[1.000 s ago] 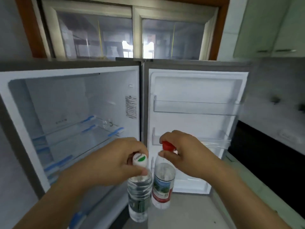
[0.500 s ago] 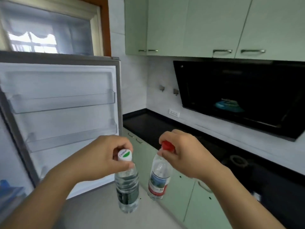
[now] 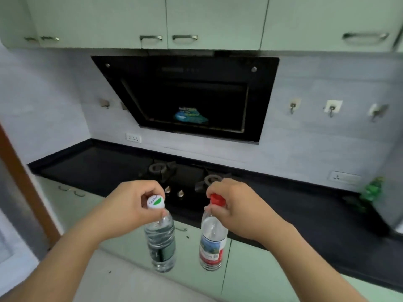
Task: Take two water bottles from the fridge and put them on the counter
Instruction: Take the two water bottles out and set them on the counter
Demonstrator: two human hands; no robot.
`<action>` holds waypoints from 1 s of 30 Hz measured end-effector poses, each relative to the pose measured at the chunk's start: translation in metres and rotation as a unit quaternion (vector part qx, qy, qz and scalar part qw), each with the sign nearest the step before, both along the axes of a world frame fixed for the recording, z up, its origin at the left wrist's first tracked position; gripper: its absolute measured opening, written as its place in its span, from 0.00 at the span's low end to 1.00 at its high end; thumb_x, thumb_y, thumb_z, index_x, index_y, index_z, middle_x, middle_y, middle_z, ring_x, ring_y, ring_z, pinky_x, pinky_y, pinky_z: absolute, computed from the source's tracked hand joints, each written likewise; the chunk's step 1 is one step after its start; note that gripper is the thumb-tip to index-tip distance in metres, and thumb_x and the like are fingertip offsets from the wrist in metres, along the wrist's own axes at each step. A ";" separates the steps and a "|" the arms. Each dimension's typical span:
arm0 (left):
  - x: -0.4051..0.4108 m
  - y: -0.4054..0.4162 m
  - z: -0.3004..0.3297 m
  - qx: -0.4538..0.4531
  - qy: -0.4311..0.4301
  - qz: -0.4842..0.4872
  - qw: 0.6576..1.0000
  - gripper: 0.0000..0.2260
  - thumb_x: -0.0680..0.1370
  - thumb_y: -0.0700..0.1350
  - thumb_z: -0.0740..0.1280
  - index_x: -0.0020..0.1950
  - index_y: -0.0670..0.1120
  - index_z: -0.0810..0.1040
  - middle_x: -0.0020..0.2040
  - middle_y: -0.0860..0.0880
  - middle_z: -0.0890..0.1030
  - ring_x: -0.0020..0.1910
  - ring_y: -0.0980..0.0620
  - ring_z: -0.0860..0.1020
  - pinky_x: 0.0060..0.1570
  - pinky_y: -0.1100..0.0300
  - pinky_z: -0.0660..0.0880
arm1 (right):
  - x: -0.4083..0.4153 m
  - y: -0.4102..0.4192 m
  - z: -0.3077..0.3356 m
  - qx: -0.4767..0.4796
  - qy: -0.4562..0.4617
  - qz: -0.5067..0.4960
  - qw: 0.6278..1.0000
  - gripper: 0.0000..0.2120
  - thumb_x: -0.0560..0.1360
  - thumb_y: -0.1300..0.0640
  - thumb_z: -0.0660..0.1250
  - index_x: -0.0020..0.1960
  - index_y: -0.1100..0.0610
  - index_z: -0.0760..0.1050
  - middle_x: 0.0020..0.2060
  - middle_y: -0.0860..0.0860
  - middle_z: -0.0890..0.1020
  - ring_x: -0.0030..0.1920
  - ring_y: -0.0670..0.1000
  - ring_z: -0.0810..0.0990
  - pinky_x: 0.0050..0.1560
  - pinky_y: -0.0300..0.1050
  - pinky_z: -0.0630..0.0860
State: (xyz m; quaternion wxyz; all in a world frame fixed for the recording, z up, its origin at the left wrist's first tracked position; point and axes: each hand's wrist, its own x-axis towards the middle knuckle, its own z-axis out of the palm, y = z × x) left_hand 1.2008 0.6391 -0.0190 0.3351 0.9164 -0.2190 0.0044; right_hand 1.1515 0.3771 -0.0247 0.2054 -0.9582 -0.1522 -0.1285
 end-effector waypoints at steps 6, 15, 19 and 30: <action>0.059 -0.106 -0.014 -0.008 0.041 -0.105 0.994 0.07 0.69 0.52 0.76 0.42 0.54 0.80 0.36 0.52 0.82 0.27 0.60 0.72 0.28 0.65 0.69 | 0.018 -0.084 -0.013 0.013 0.018 -0.098 0.995 0.06 0.75 0.46 0.67 0.47 0.47 0.73 0.41 0.46 0.74 0.40 0.47 0.75 0.40 0.42 0.75; 0.154 -0.252 -0.020 0.012 0.026 -0.228 0.973 0.08 0.68 0.55 0.75 0.42 0.56 0.79 0.40 0.56 0.82 0.34 0.59 0.79 0.32 0.65 0.74 | 0.062 -0.196 -0.015 0.014 0.024 -0.245 0.969 0.06 0.75 0.48 0.68 0.49 0.48 0.75 0.43 0.46 0.75 0.41 0.47 0.76 0.40 0.44 0.76; 0.184 -0.320 -0.024 0.024 0.030 -0.269 0.962 0.07 0.70 0.53 0.75 0.40 0.56 0.78 0.39 0.54 0.83 0.30 0.62 0.77 0.29 0.68 0.71 | 0.073 -0.248 -0.024 0.031 0.022 -0.300 0.953 0.06 0.74 0.49 0.68 0.49 0.49 0.75 0.42 0.46 0.75 0.41 0.46 0.76 0.40 0.43 0.75; 0.243 -0.486 -0.085 0.043 0.045 -0.262 0.963 0.06 0.69 0.49 0.74 0.41 0.55 0.78 0.43 0.52 0.81 0.39 0.54 0.80 0.34 0.64 0.76 | 0.111 -0.418 -0.081 0.036 0.074 -0.328 0.941 0.04 0.74 0.51 0.66 0.48 0.50 0.73 0.44 0.48 0.75 0.41 0.50 0.77 0.42 0.49 0.80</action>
